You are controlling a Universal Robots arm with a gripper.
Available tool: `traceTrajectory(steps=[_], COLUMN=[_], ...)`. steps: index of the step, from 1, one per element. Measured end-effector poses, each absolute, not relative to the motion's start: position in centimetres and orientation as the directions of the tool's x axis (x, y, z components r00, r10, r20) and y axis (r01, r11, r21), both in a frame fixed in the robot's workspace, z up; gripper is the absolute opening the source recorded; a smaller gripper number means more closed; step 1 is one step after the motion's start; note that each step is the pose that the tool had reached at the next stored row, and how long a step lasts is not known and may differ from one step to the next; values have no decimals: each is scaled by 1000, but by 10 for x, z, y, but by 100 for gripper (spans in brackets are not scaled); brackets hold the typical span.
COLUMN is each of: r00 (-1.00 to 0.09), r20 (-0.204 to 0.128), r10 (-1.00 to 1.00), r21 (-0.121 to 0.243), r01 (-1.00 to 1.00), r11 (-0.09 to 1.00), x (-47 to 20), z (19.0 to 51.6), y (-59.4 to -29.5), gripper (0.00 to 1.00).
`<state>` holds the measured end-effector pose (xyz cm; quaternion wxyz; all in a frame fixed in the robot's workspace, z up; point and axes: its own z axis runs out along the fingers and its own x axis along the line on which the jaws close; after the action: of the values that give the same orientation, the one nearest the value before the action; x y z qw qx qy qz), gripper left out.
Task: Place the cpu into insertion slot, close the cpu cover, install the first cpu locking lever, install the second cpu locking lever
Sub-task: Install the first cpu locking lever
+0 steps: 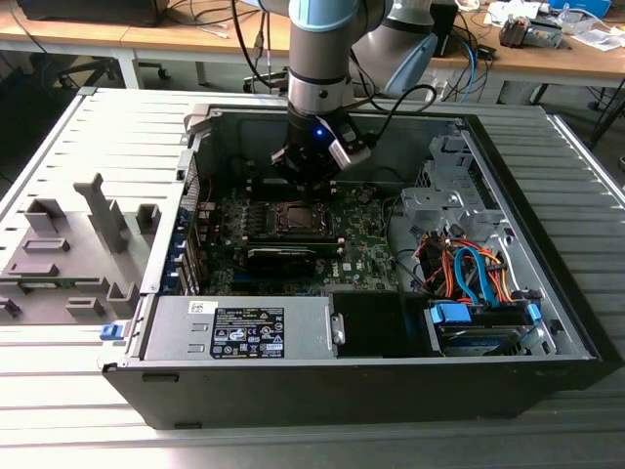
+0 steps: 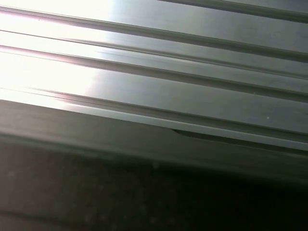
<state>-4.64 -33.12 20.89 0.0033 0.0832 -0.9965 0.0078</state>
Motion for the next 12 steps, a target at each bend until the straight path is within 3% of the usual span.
traceTrajectory(steps=[12], r00=[-986], r20=[8], r10=[-166], r21=[-15], r01=[-166], r11=[986], x=[-44], z=[206], y=[-337], gripper=[11])
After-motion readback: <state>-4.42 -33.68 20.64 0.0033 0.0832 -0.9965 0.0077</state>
